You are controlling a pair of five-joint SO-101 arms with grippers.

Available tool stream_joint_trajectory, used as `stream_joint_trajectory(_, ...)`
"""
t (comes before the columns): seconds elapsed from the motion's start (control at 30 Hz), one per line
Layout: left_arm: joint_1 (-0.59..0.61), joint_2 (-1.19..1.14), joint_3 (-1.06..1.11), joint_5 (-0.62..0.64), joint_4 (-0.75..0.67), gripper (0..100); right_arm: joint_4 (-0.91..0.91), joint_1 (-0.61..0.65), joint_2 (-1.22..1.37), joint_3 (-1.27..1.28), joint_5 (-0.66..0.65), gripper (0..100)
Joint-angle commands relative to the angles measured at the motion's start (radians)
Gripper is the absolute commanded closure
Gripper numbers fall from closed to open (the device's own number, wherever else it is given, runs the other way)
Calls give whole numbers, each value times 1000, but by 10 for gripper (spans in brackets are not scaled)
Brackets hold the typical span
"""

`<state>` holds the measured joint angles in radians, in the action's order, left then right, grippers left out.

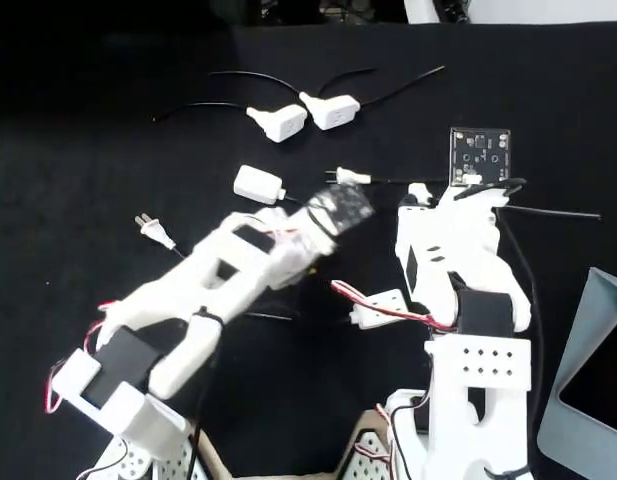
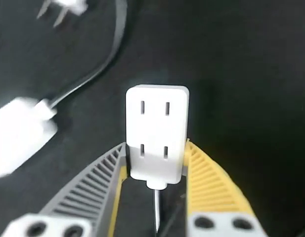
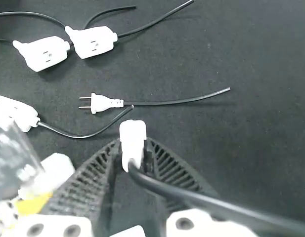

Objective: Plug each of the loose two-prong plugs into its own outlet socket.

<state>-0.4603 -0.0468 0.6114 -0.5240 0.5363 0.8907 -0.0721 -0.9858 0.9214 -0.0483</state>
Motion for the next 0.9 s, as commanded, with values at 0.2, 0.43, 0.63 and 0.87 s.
stream_joint_trajectory(0.2,142,141,-48,52,264,843,3,55,-8,-44,2,984)
stream_joint_trajectory(0.43,173,387,8,235,322,705,0,110,58,-41,2,984)
stream_joint_trajectory(0.63,289,605,130,242,384,712,-5,212,232,-114,0,985)
stream_joint_trajectory(0.87,533,864,367,275,374,712,-6,354,389,-219,-107,985)
